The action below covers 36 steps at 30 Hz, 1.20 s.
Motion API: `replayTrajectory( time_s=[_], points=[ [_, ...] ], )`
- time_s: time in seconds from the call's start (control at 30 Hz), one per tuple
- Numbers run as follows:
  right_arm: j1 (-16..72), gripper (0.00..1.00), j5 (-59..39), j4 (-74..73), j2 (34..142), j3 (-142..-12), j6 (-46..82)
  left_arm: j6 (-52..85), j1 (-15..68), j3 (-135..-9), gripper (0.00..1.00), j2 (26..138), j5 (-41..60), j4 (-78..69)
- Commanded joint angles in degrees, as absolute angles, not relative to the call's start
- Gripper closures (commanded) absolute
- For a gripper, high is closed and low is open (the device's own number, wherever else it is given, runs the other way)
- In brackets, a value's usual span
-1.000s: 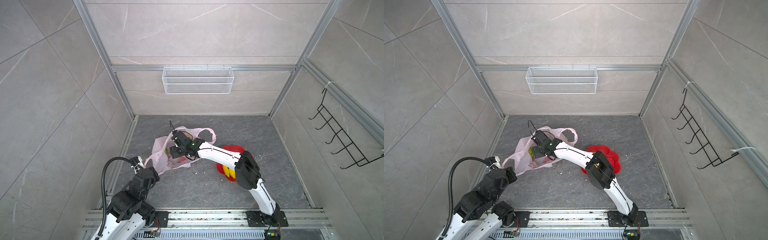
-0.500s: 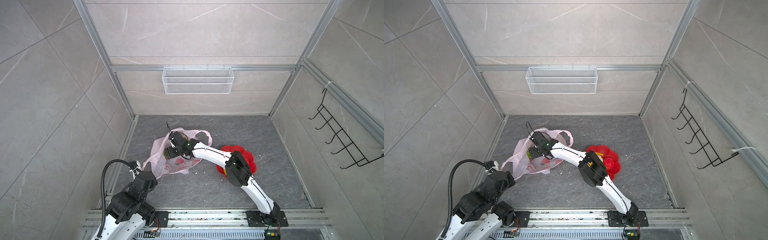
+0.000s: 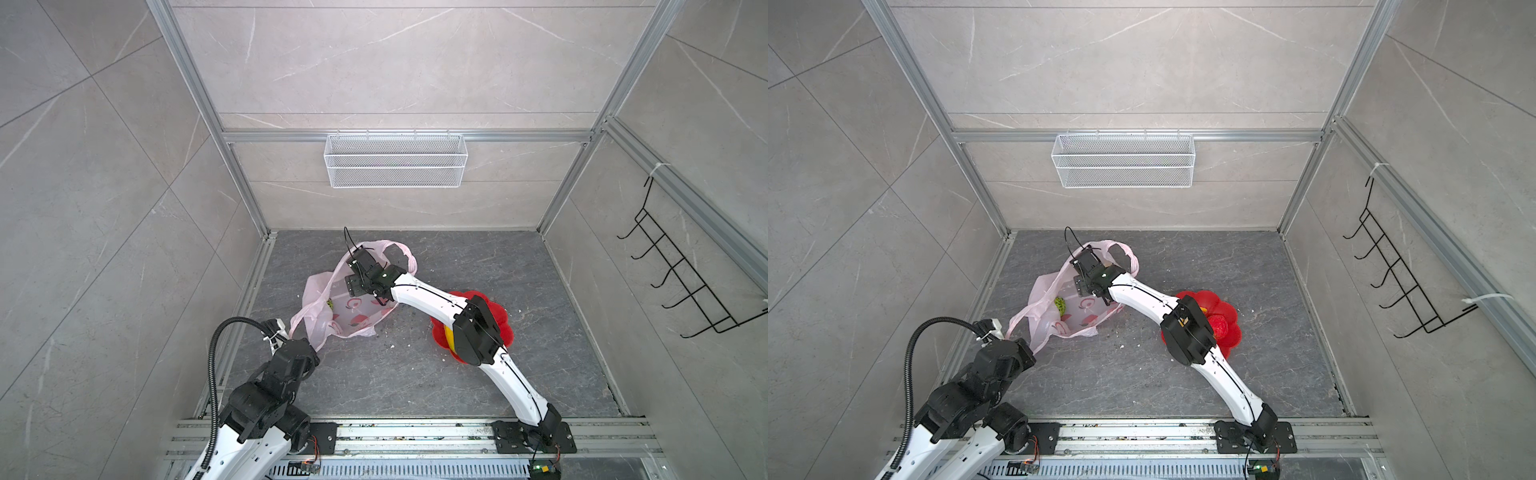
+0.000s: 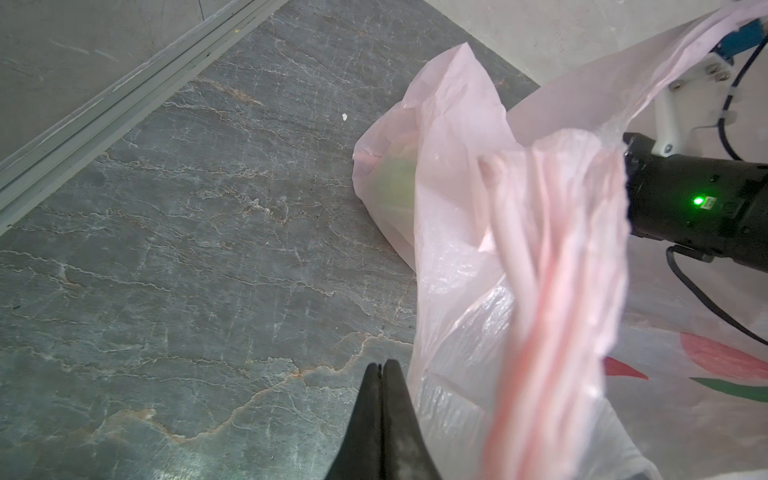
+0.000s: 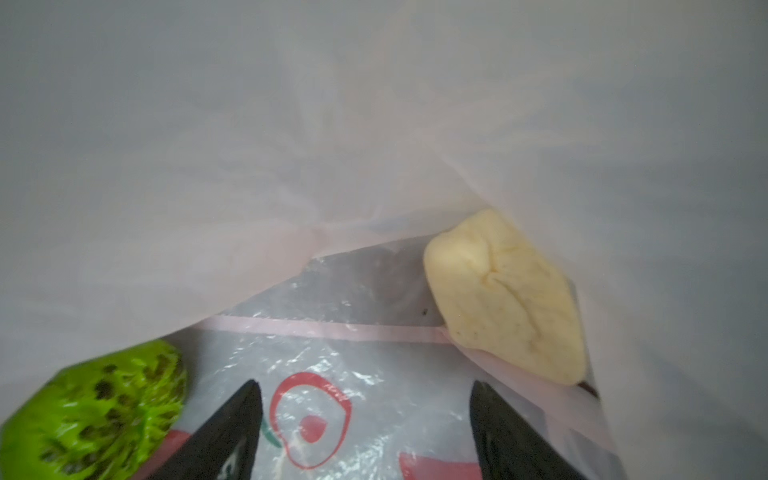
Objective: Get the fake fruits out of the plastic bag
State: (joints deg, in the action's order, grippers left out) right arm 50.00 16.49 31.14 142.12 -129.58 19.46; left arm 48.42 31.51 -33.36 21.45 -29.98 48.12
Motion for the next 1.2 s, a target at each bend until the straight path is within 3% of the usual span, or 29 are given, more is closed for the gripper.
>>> replayTrajectory(
  time_s=[0.0, 0.27, 0.63, 1.17],
  points=[
    [50.26, 0.18, 22.89, 34.53, 144.28, -133.03, 16.03, 47.53, 31.46, -32.43, 1.00, 19.42, -31.60, 46.58],
    [49.93, 0.14, 26.89, 35.41, 146.38, -135.75, 12.28, 45.89, 31.45, -30.03, 1.00, 19.69, -28.55, 41.00],
    [48.52, 0.12, 24.93, 34.90, 149.79, -138.64, 9.18, 38.98, 31.46, -29.68, 1.00, 27.52, -21.71, 28.35],
    [47.47, 0.09, 26.45, 34.09, 154.12, -145.44, 7.74, 37.24, 31.46, -29.14, 1.00, 22.71, -14.62, 32.79]
  ],
)
